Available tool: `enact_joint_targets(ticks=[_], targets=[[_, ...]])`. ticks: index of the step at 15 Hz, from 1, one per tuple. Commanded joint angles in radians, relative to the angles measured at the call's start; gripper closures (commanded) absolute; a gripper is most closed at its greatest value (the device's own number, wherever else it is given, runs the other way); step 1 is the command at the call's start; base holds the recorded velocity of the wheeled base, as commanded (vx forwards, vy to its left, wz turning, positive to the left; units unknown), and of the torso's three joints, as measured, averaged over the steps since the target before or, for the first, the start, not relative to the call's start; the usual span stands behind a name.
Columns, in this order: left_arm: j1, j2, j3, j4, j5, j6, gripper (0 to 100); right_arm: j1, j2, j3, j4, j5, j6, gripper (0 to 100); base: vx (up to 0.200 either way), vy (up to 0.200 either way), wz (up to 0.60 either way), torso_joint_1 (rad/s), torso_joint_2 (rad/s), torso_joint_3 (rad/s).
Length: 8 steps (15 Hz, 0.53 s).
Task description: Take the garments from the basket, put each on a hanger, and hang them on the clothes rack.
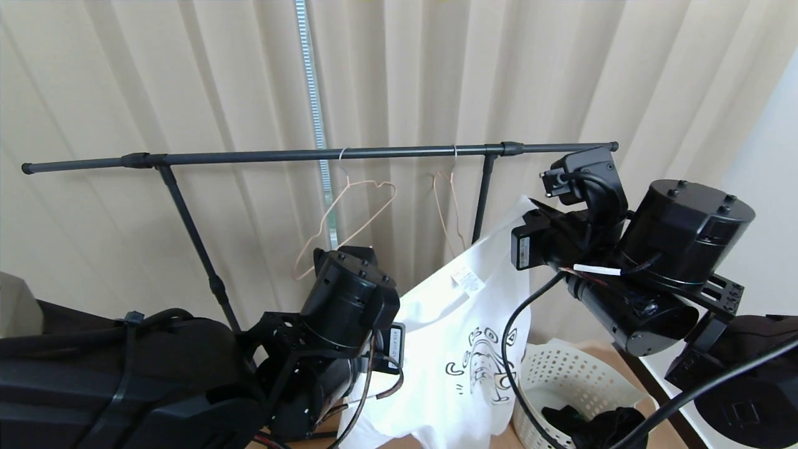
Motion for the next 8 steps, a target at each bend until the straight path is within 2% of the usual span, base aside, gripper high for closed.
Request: enact_joint_targets(ticks=[1, 2, 4, 5, 7, 8], targets=[[0.031, -0.036, -0.02, -0.001, 0.0, 0.046, 100, -0.027, 0.006, 0.052, -0.001, 0.029, -0.052, 100, 0.0, 0.0, 0.0, 0.0, 0.0, 0.0], [0.037, -0.036, -0.027, -0.001, 0.0, 0.05, 100, -0.027, 0.0, 0.066, 0.002, 0.039, -0.066, 100, 0.0, 0.0, 0.0, 0.0, 0.0, 0.0], [0.051, -0.038, -0.034, -0.002, -0.003, 0.083, 100, -0.022, -0.043, 0.103, 0.07, 0.059, -0.213, 100, 0.0, 0.0, 0.0, 0.0, 0.0, 0.0], [0.087, -0.036, -0.048, -0.025, -0.007, 0.165, 100, -0.019, -0.068, 0.086, 0.143, 0.059, -0.279, 100, 0.0, 0.0, 0.0, 0.0, 0.0, 0.0], [0.098, -0.036, -0.046, -0.067, -0.01, 0.219, 100, -0.024, -0.086, 0.051, 0.258, 0.059, -0.31, 100, 0.0, 0.0, 0.0, 0.0, 0.0, 0.0], [0.097, -0.04, -0.046, -0.067, -0.01, 0.219, 100, -0.03, -0.1, 0.055, 0.3, 0.061, -0.305, 100, 0.0, 0.0, 0.0, 0.0, 0.0, 0.0]])
